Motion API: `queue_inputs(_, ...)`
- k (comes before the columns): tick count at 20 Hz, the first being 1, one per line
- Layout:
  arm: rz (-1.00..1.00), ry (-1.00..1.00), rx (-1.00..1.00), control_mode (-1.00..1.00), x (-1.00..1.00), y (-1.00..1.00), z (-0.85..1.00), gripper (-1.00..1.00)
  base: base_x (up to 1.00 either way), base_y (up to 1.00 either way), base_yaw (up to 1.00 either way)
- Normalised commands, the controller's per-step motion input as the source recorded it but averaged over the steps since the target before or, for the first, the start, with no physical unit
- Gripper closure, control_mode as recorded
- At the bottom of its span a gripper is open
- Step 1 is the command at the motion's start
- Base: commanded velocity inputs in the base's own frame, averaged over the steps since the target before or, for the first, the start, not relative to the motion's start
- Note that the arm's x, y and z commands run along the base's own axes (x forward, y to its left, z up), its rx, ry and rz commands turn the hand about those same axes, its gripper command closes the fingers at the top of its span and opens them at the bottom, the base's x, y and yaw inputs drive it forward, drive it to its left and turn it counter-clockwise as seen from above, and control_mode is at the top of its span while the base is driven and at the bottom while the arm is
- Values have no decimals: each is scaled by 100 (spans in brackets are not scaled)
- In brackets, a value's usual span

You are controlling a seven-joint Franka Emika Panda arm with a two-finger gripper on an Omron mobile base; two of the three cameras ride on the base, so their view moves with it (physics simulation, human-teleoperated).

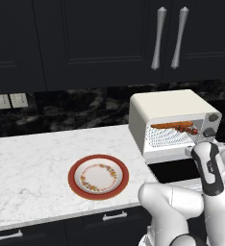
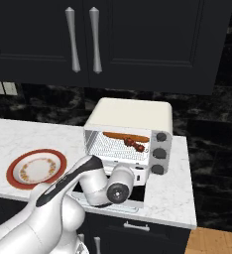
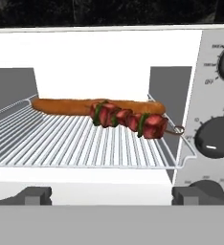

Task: Pick up the kebab skewer and baguette bread, and place them inside the toaster oven. Close the toaster oven door and start by setting the timer.

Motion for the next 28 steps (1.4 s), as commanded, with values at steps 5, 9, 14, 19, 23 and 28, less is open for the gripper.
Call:
queue_inputs(5, 0, 0, 0, -100, 20, 0, -2, -100, 0, 0, 0)
queue_inputs(9, 0, 0, 0, -100, 12, 0, -10, -100, 0, 0, 0)
queue_inputs(14, 0, 0, 0, -100, 13, 1, -10, -100, 0, 0, 0)
queue_inputs(19, 0, 0, 0, -100, 20, 1, -6, -100, 0, 0, 0)
queue_inputs(23, 0, 0, 0, -100, 15, 0, -9, -100, 0, 0, 0)
queue_inputs(28, 0, 0, 0, -100, 10, 0, -11, -100, 0, 0, 0)
